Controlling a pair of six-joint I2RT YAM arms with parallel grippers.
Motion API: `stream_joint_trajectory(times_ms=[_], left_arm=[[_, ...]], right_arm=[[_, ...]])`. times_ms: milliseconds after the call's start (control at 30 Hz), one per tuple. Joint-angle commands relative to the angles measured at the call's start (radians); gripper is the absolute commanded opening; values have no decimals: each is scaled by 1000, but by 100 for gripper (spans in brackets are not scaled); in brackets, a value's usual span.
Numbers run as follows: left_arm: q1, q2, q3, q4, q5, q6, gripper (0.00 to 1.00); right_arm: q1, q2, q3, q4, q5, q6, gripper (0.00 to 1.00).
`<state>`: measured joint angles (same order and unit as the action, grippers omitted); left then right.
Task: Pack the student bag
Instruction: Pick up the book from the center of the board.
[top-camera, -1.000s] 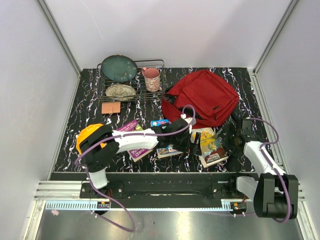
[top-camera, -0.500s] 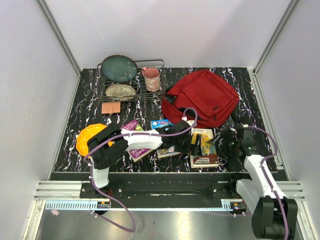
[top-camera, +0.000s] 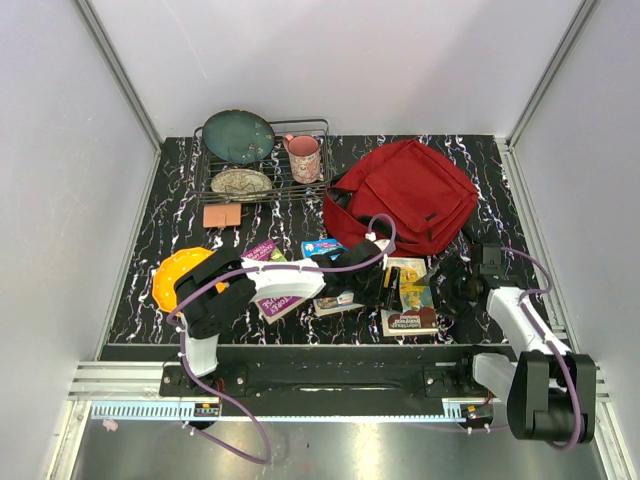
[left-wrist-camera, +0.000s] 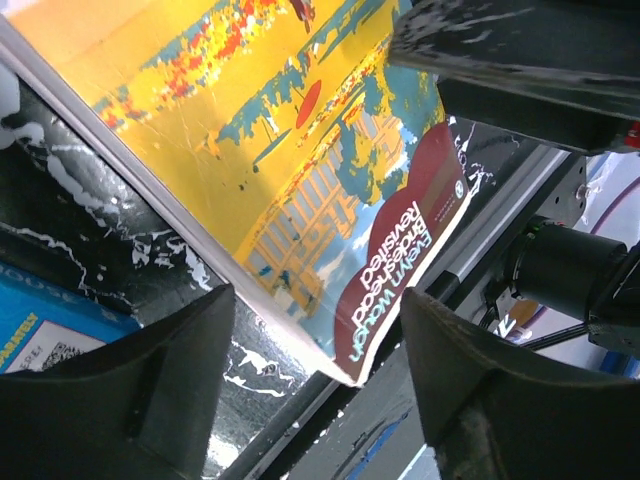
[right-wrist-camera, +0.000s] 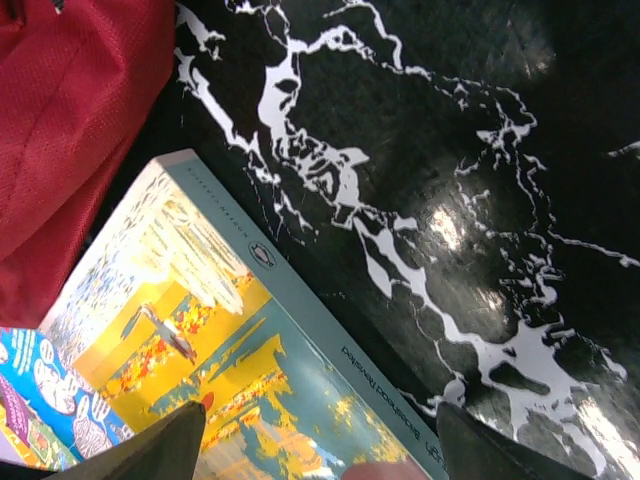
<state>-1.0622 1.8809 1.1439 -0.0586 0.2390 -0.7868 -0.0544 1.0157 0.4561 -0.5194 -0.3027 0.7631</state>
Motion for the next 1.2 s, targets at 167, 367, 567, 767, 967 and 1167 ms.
stream_joint_trajectory(times_ms=[167,367,567,767,967,1167], left_arm=[[-12,-51,88,85,91,17,63],[-13,-28,106,95,101,12,57],[-13,6,94,85,65,-23,63],[-13,9,88,19,0,-35,42],[-13,4,91,-53,-44,-25,9],[-22,-49,48,-30,-33,20,0]], right_arm=[[2,64,-57,188,-136,2,93],[2,41,-109,229,-187,11,85],[2,18,-146,246,-200,25,83],[2,-2,-162,237,-197,27,83],[2,-26,-162,216,-184,27,82],[2,-66,-143,171,-164,15,97]])
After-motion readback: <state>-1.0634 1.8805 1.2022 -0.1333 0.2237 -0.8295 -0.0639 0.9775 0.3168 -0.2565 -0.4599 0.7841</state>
